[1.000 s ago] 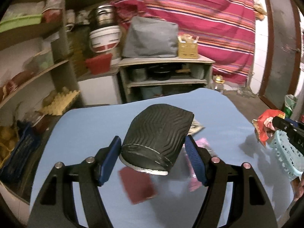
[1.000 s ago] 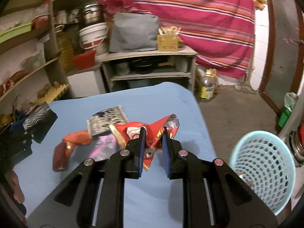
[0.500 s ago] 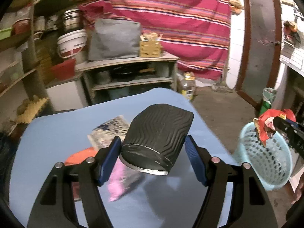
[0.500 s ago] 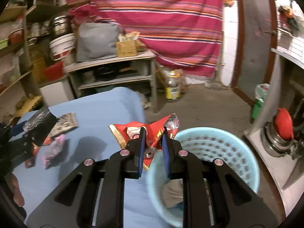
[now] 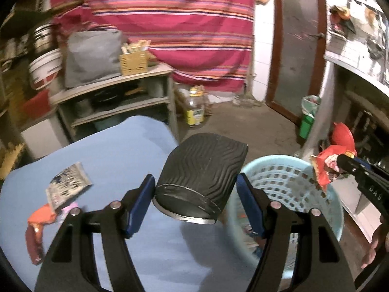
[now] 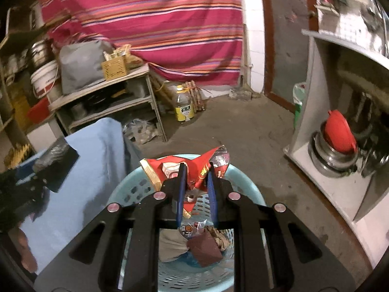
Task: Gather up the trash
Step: 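Carry both items over the basket while the left tool opens, dropping the cylinder, then open the right tool to drop the red-and-white bag into the basket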
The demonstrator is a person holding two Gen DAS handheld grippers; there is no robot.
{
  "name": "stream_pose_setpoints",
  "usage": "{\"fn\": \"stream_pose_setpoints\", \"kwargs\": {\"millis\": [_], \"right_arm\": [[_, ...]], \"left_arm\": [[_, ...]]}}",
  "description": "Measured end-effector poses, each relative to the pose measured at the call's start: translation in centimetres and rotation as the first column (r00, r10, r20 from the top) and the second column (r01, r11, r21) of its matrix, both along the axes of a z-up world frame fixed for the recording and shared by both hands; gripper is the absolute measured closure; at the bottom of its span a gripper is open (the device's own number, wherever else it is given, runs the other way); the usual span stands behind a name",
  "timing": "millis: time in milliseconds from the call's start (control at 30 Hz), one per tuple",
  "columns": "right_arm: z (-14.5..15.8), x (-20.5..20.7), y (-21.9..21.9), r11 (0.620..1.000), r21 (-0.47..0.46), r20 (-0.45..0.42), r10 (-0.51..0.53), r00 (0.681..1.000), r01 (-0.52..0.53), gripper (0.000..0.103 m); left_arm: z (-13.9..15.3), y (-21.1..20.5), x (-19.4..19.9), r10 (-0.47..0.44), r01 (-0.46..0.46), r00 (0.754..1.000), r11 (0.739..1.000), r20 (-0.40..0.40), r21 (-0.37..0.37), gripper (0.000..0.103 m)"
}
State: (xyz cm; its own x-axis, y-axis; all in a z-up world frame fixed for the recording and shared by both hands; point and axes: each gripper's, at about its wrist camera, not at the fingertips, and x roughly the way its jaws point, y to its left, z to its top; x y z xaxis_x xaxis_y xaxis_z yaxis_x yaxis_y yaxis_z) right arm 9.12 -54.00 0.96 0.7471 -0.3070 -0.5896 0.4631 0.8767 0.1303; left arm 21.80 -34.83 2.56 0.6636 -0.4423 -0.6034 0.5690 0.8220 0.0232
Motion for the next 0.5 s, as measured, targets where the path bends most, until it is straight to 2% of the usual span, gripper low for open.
{"fn": "stream_pose_setpoints", "kwargs": {"millis": [267,367,433,500], "right_arm": [[-1.0,-1.0,-1.8,1.0,0.01,-0.035,-0.029,0.999,0.029,0.085],[-1.4,-1.1,-2.5,0.999,0.016,-0.045,-0.035,0.998,0.036,0.085],[-1.4,-1.3,-2.7,0.999,0.018,-0.045,-0.039,0.998,0.04,0.085],[-1.3,-1.4,-2.9,0.999,0.024,-0.039,-0.043,0.998,0.044,0.085]], "left_arm": [[-1.9,-5.4,-0.2,-0.066,0.068,0.996,0.997,-0.053,0.039,0.034],[-2.0,-6.4,-0.2,-0.066,0.069,0.997,0.996,-0.047,0.053,0.034],[-1.6,-6.4,-0.4,-0.068,0.07,0.997,0.997,-0.046,0.041,0.025],[-1.4,-6.5,-0.6,-0.068,0.069,0.997,0.997,-0.039,0.036,0.022]]}}
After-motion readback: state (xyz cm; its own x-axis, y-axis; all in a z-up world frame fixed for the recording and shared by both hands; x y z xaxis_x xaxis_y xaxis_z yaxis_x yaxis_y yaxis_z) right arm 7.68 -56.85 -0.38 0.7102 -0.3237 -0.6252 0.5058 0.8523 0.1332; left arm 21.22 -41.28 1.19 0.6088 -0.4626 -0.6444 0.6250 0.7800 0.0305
